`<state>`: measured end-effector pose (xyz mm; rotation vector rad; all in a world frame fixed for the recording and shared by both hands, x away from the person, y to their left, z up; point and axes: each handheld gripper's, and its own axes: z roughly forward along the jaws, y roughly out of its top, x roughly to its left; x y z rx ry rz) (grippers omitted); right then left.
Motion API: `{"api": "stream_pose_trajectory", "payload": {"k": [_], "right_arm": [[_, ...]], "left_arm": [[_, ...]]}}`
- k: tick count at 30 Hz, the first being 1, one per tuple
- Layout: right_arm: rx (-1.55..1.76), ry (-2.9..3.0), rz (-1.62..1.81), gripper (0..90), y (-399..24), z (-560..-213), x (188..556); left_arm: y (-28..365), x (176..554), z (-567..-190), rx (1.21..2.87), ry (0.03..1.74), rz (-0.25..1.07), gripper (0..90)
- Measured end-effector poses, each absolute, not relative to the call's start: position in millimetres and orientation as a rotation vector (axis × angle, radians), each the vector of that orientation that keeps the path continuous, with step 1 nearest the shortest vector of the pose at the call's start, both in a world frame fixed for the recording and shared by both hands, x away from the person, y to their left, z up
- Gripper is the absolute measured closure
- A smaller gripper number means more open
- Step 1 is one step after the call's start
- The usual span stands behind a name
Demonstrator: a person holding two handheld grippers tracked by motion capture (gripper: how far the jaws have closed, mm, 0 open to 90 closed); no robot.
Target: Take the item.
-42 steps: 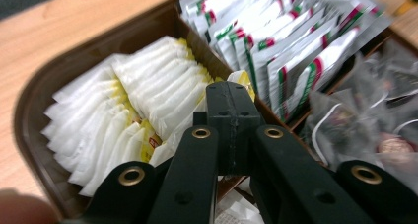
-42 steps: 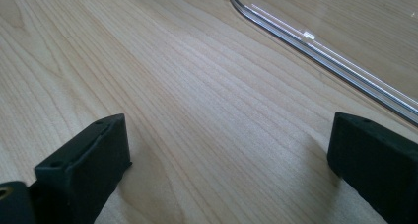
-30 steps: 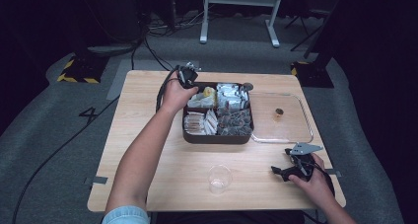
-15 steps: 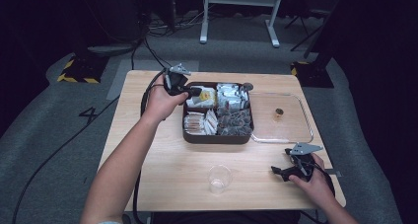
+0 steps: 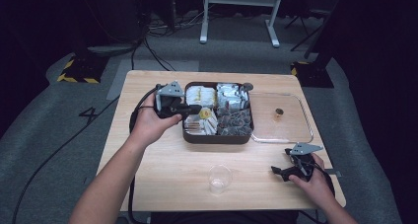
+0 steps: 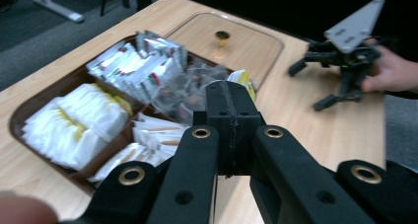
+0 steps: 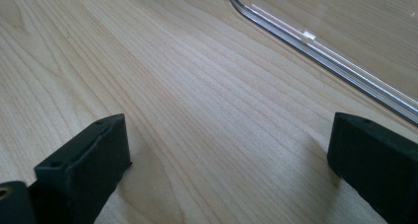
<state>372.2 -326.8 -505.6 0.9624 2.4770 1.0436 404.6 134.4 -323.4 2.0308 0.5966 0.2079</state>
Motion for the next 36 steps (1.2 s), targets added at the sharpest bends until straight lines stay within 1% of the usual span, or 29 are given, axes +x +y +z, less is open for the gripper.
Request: {"api": "stream_pose_trajectory", "payload": {"k": [8,16,26,36], "right_arm": [[0.962,2.477,1.043,2.6,-327,-506,372],[0.962,2.477,1.044,2.6,-327,-506,372],[0.962,2.477,1.044,2.6,-327,-506,372],[0.962,2.477,1.044,2.6,-327,-506,372]], "left_arm": [[137,369,-333,1.972,0.535,0.189,90.0],[122,347,-352,1.954,0.486,0.151,90.0],[96,330,-384,1.978,0.447,0.058,90.0],[81,328,-404,2.007,0.410,0.011,90.0]]}}
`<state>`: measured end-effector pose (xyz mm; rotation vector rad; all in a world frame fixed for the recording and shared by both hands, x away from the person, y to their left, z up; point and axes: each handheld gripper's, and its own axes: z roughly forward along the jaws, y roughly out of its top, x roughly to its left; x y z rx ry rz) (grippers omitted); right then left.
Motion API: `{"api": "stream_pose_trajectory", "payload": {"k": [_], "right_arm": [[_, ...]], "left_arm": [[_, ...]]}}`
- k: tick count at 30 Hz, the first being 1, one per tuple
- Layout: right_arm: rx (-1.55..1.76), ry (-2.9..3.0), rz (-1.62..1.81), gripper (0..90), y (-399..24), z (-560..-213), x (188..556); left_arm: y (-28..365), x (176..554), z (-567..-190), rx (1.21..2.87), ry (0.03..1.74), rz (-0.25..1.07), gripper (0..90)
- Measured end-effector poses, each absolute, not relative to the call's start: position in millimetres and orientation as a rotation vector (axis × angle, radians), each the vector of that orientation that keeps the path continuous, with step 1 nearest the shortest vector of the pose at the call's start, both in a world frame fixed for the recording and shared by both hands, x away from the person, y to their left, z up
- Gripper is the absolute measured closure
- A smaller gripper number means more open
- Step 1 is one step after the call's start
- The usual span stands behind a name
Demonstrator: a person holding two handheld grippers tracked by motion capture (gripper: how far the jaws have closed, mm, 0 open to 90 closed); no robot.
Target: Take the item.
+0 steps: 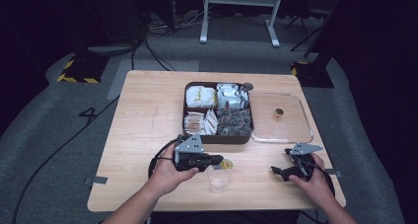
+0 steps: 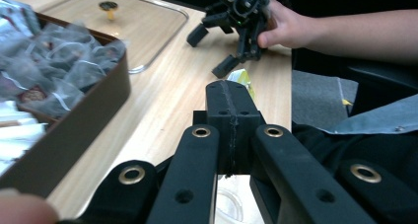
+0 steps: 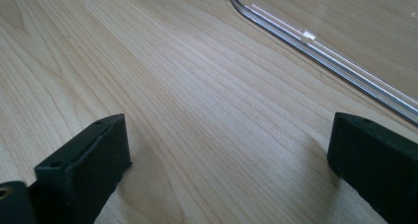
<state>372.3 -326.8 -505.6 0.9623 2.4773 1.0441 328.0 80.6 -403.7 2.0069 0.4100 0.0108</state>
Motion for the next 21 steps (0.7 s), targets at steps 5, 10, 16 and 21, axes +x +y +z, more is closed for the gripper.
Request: {"api": "stream_pose_trajectory", "payload": {"k": [5,10,16,21], "right_arm": [[0.962,2.477,1.044,2.6,-327,-506,372],[0.962,2.477,1.044,2.6,-327,-506,372],[0.962,2.477,1.044,2.6,-327,-506,372],[0.962,2.477,1.044,2.6,-327,-506,372]], "left_arm": [[76,323,-409,2.012,0.385,-0.005,90.0],[74,319,-412,2.020,0.375,-0.017,90.0],[74,314,-416,2.022,0.369,-0.029,90.0],[72,314,-417,2.015,0.334,-0.045,82.5]]}}
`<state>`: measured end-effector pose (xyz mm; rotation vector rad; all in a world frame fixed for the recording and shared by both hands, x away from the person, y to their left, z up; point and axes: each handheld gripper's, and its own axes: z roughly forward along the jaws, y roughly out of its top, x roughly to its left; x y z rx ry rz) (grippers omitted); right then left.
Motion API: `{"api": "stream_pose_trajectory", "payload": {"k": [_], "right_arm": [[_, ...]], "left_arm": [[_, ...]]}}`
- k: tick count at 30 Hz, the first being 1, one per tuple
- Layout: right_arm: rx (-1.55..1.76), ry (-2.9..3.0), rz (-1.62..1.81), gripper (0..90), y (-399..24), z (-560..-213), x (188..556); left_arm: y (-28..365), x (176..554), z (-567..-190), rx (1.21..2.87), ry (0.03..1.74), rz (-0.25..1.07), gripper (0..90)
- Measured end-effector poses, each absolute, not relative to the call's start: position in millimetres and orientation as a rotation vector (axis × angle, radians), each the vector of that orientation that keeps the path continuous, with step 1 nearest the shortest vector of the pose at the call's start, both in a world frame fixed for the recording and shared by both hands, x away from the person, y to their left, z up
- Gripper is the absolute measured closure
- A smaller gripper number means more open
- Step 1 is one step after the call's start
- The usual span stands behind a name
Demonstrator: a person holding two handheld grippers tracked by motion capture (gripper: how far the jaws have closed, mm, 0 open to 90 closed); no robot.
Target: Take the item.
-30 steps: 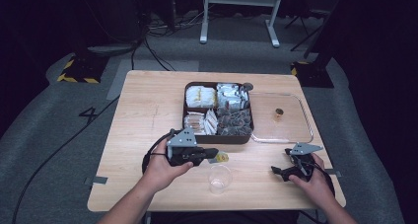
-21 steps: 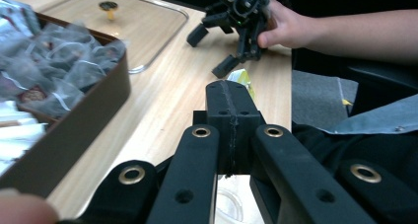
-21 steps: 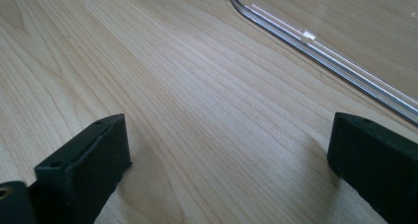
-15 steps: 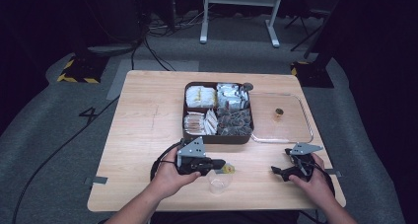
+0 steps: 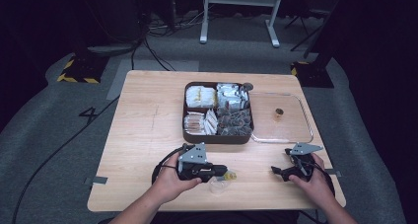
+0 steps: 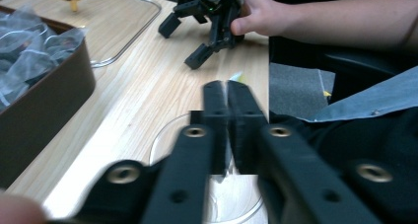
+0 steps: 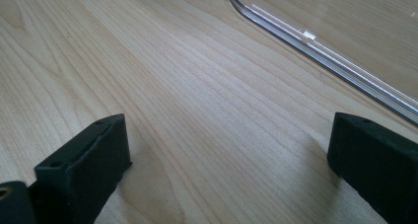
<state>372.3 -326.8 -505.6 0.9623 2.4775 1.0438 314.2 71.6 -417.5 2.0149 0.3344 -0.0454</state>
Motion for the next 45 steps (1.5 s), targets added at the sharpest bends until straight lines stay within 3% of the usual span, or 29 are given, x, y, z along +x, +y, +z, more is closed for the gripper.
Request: {"api": "stream_pose_trajectory", "payload": {"k": [3,11,17,33,45], "right_arm": [[0.963,2.477,1.044,2.6,-327,-506,372],[0.962,2.477,1.044,2.6,-327,-506,372],[0.962,2.477,1.044,2.6,-327,-506,372],[0.968,2.473,1.042,2.6,-327,-506,372],[0.969,2.475,1.040,2.3,-326,-506,372]], "left_arm": [[71,313,-419,2.008,0.322,-0.028,68.1],[73,315,-419,2.020,0.333,-0.026,60.3],[81,315,-408,2.026,0.359,0.044,47.9],[140,315,-395,2.050,0.643,0.353,35.5],[182,315,-410,2.091,0.801,0.428,30.6]]}}
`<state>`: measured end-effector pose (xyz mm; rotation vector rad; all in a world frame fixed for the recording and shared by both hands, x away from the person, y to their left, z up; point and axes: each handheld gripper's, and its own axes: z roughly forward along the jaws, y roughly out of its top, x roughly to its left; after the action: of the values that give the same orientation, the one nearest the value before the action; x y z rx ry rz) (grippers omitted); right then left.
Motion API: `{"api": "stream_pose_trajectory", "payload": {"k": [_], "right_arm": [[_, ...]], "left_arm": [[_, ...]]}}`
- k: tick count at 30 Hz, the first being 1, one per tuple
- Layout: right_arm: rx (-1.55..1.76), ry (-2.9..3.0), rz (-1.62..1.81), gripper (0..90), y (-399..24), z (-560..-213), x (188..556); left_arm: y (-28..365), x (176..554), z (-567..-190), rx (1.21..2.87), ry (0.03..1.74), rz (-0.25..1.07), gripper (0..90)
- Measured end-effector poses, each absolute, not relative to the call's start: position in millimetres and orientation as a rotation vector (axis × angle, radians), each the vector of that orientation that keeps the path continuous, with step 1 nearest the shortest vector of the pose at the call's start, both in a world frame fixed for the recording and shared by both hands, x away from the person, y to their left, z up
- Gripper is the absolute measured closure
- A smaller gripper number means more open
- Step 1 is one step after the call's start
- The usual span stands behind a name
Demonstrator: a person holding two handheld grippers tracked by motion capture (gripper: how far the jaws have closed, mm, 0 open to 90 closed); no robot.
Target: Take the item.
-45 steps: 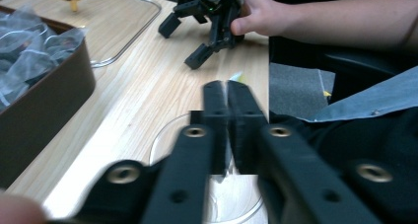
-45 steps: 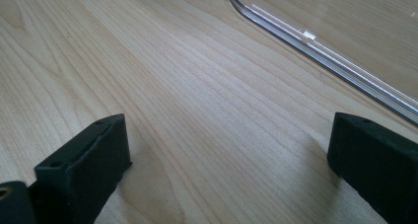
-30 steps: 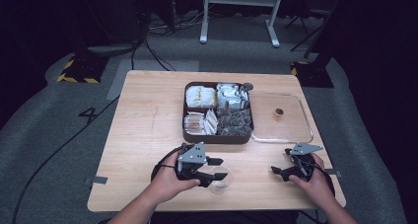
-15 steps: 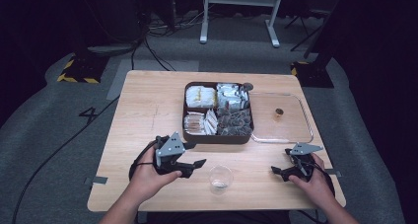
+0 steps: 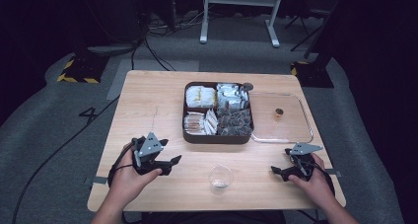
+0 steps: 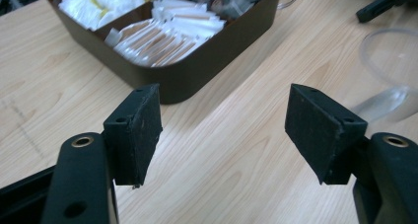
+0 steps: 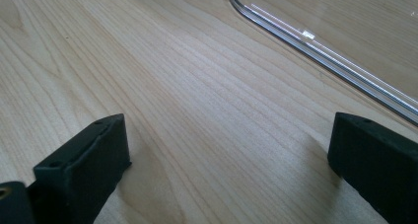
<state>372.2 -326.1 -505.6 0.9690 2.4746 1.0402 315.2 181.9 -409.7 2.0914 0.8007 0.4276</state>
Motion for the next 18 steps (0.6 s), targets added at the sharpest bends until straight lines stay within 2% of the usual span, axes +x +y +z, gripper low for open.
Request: {"api": "stream_pose_trajectory", "payload": {"k": [18], "right_arm": [[0.968,2.475,1.040,2.3,-326,-506,372]], "left_arm": [[253,325,-446,2.135,1.013,0.460,28.2]]}}
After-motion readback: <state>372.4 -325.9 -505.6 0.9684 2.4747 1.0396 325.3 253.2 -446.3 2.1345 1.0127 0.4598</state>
